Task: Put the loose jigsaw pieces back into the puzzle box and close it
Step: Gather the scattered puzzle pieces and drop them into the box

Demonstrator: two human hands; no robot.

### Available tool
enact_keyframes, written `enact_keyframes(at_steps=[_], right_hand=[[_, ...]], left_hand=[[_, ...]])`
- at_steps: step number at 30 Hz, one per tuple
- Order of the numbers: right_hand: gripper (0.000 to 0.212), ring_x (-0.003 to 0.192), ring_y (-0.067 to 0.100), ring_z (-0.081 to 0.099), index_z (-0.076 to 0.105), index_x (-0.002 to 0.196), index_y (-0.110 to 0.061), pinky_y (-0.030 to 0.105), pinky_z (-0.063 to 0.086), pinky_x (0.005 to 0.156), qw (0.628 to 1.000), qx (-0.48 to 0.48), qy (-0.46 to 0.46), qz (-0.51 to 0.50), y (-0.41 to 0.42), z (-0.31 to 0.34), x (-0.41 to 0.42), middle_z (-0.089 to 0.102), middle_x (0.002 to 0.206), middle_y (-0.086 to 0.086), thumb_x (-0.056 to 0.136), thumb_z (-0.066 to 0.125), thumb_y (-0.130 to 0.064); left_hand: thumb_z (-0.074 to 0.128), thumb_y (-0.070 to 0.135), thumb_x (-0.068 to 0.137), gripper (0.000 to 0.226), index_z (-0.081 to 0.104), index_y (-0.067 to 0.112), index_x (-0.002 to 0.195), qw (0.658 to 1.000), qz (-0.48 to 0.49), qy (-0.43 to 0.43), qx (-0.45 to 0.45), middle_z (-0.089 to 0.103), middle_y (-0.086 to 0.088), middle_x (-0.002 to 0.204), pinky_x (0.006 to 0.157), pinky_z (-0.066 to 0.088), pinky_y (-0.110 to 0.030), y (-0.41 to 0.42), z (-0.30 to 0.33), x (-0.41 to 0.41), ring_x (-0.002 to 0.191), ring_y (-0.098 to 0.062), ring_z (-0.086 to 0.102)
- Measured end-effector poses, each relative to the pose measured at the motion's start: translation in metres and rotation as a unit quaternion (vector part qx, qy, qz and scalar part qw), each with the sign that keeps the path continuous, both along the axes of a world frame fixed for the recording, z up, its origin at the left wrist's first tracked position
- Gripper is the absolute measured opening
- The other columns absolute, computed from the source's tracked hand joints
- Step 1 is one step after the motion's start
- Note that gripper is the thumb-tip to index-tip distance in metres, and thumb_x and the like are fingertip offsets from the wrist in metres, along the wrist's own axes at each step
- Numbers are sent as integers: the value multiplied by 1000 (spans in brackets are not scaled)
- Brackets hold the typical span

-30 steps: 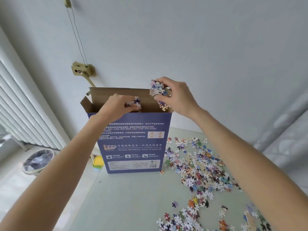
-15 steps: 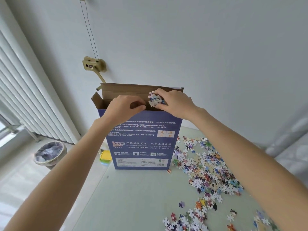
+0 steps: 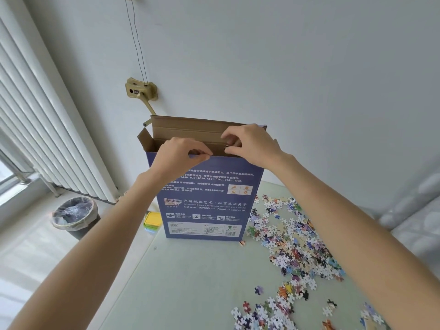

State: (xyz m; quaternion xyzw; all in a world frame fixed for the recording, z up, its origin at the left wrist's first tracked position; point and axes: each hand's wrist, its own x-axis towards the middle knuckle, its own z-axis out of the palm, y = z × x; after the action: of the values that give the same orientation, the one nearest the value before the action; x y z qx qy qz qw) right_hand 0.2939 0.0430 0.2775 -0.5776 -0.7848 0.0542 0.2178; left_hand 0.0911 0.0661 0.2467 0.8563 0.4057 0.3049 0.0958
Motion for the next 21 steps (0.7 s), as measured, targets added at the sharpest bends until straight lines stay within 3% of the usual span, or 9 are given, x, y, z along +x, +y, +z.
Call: enact_keyframes(at_steps=[5,9,11,14,17,19,21], right_hand=[[16,76,8,58,69,100,-20,32,49,76,998,58,19,-16,-6,-9,-2,67,84,-11,90,57,-21],[19,89,14,65,70,101,-17,28,50,73,987,156,37,-29,-20,-27,6,71,99,-5,92,54,-16],[18,91,15,65,70,98,-14,19,45,69,982,184,33,-38,-30,-34,10,70,100,-3,92,53,-13],[18,87,14,64,69,98,-12,23,50,70,962,258,71,-59,-59,-45,19,70,98,-2,92,53,-12],[18,81,13,66,68,101,-10,22,52,67,957,257,107,-86,-111,-88,30,71,93,0,92,52,-12],[19,76,11,67,66,107,-11,14,49,61,970,165,127,-125,-153,-139,37,71,93,-2,91,55,-12],[33,66,0,61,56,123,-16,4,39,53,974,30,132,-184,-191,-192,45,70,96,-4,90,58,-11]], left_hand=[[65,24,85,11,71,25,94,998,10,6,67,69,11,84,64,49,-26,-2,-8,2,79,-10,62],[59,22,88,15,70,20,98,980,37,19,195,69,6,86,64,42,-25,-11,-16,8,80,-19,61],[56,22,90,17,70,19,99,971,45,-11,236,70,5,89,68,45,-26,-22,-21,13,85,-18,61],[55,21,91,17,70,18,98,964,38,-75,253,71,5,89,68,46,-22,-48,-35,24,85,-15,61],[56,19,90,16,69,17,99,976,0,-114,185,70,8,84,61,46,-20,-85,-69,37,78,-11,61],[56,19,88,18,67,19,102,991,-33,-100,84,69,9,84,60,49,-21,-107,-107,44,78,-9,61],[59,22,87,23,63,23,109,994,-73,-44,-65,67,10,92,69,54,-29,-122,-149,50,83,-8,61]])
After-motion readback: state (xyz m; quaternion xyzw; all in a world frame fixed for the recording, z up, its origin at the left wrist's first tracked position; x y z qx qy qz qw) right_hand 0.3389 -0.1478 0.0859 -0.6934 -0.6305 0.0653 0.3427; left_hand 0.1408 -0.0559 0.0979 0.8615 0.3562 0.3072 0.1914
